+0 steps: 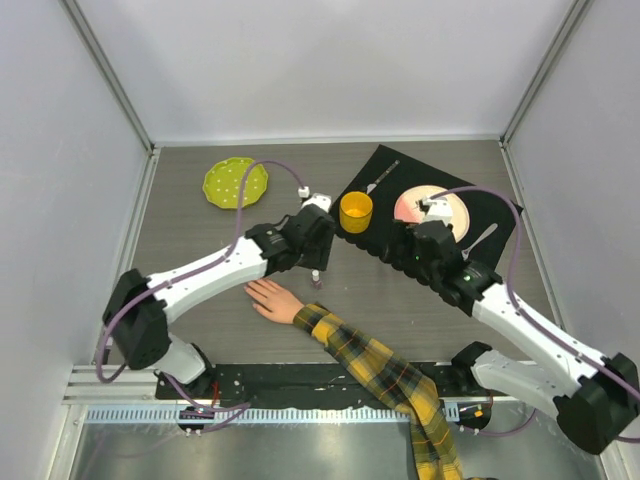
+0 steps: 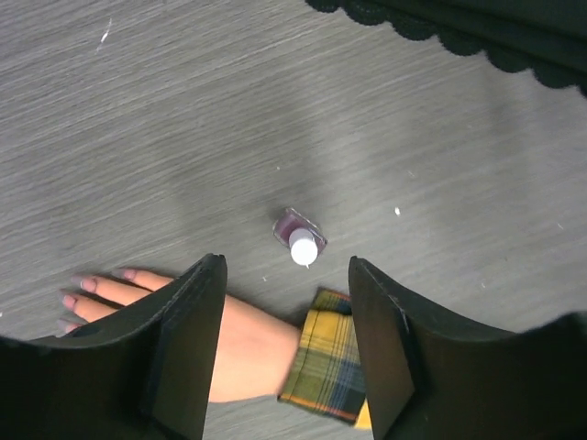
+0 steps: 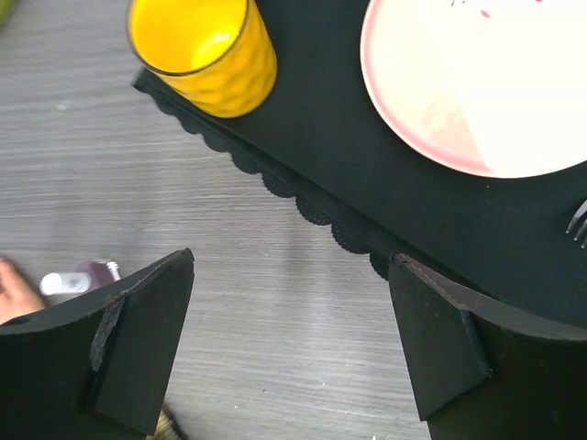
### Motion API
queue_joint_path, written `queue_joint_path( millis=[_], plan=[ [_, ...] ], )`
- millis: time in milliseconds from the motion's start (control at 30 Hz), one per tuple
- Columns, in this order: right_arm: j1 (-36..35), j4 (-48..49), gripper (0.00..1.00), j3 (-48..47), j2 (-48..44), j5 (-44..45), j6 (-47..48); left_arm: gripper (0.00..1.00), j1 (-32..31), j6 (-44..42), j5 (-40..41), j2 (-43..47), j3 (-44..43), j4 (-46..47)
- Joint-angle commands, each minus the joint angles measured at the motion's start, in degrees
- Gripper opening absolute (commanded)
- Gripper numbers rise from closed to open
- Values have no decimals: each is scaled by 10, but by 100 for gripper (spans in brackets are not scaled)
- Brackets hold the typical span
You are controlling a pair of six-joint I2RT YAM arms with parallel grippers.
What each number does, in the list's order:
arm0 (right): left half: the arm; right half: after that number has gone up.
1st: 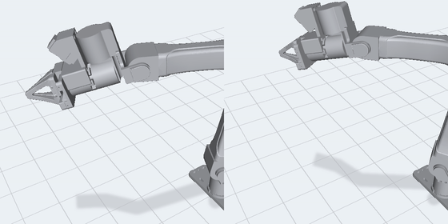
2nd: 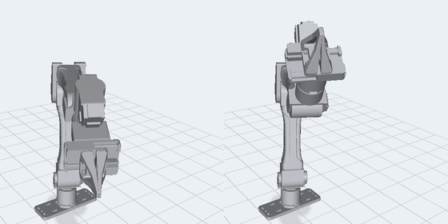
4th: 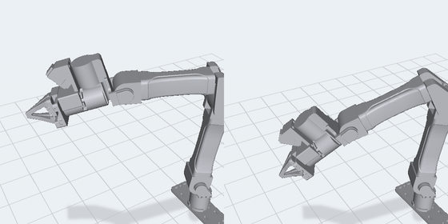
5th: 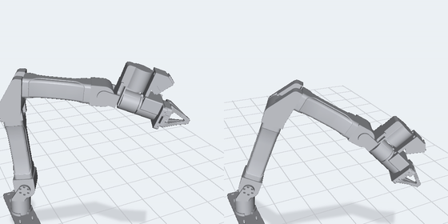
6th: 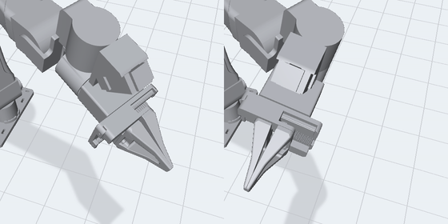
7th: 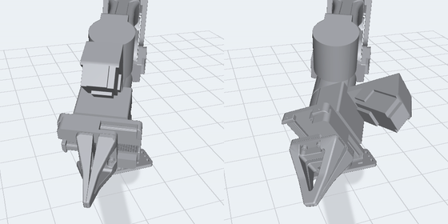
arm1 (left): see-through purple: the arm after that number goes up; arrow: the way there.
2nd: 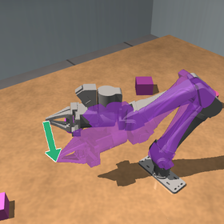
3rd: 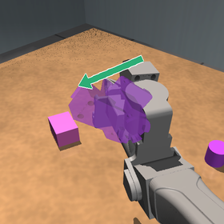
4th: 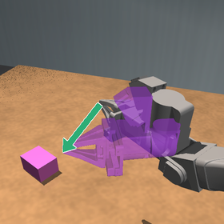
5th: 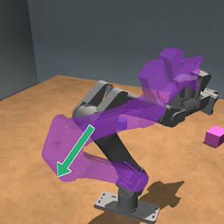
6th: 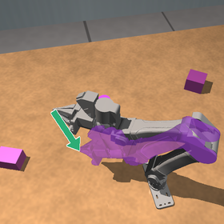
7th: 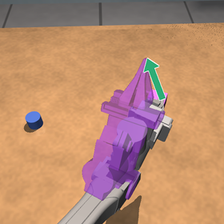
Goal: Paint the nails
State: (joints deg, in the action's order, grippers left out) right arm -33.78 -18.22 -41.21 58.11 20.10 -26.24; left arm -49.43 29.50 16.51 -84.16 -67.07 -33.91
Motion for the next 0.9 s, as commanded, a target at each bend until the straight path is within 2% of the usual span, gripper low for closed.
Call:
queue_joint_path(
  millis=[0,100,233,333,700,867],
  plan=[
    [-1,6,93,24,-76,-5,0,57,-32,16,97,-65,-62,-38],
    [-1,-6,93,33,-96,-1,5,56,-51,25,127,-100,-85,-62],
    [-1,-15,93,32,-92,-3,14,56,-59,43,120,-108,-77,-56],
    [-1,-15,93,30,-84,-5,17,46,-61,50,106,-109,-62,-49],
    [-1,-15,93,33,-84,-19,17,50,-62,54,99,-133,-55,-42],
    [-1,-16,93,32,-84,-18,22,45,-62,57,99,-153,-56,-45]
  ],
)
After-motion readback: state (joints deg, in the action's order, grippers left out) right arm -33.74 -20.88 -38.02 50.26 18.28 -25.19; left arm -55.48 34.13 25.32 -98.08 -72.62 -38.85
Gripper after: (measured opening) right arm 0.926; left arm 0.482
